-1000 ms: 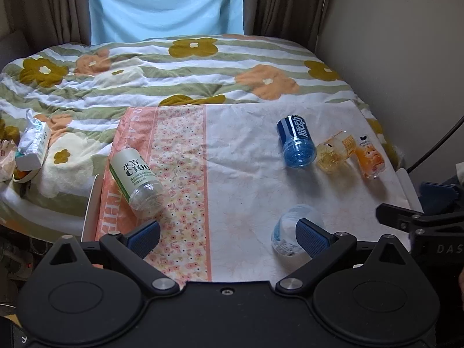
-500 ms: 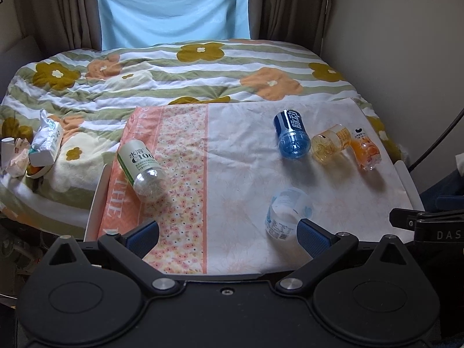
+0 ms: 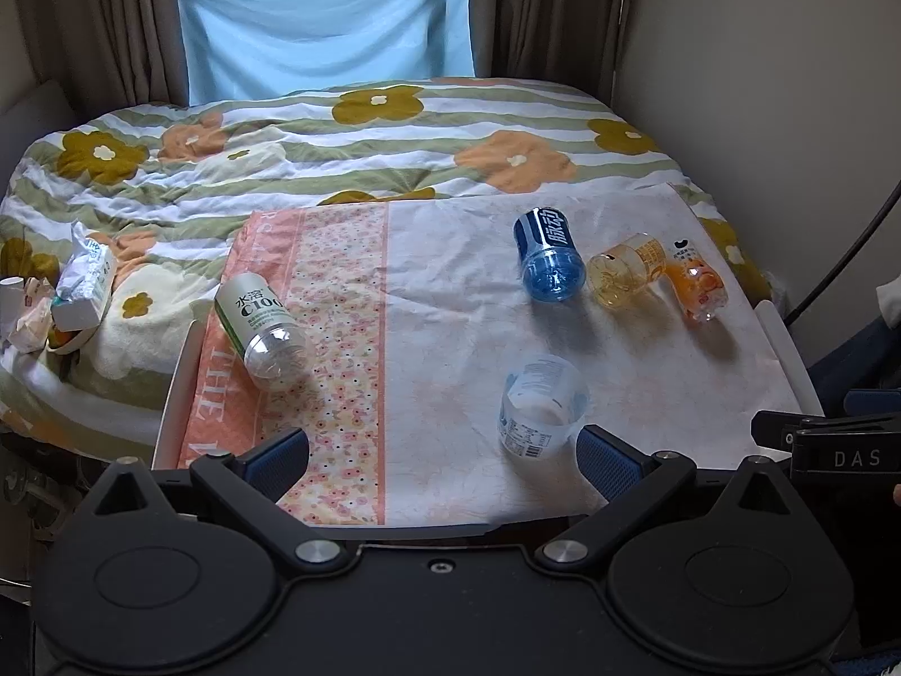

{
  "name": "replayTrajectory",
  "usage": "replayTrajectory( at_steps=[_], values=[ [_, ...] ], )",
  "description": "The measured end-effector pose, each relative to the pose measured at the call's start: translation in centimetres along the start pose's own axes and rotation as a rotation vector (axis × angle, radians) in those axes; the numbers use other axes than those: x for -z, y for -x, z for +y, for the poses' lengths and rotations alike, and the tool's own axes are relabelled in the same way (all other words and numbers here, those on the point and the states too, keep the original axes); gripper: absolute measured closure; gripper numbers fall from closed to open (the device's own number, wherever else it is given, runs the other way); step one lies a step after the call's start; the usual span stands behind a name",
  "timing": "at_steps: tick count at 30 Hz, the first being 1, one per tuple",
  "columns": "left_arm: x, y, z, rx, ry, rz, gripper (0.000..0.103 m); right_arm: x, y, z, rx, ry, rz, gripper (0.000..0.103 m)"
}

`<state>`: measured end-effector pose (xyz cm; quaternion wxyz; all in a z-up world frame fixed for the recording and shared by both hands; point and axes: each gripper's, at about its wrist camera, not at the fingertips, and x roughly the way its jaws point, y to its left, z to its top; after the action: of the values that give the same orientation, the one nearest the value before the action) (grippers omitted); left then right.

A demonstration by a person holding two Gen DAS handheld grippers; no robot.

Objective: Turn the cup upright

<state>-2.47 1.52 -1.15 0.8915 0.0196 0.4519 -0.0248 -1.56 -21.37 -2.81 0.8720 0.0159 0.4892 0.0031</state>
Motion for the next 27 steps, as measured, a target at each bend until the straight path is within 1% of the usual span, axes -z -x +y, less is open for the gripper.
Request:
replayTrajectory(
  at_steps=[27],
  values=[
    [-0.02, 0.03, -0.29, 0.000, -0.002, 0.002, 0.000, 0.05, 0.13, -0.31, 0.001, 0.005, 0.004, 0.000]
  ],
)
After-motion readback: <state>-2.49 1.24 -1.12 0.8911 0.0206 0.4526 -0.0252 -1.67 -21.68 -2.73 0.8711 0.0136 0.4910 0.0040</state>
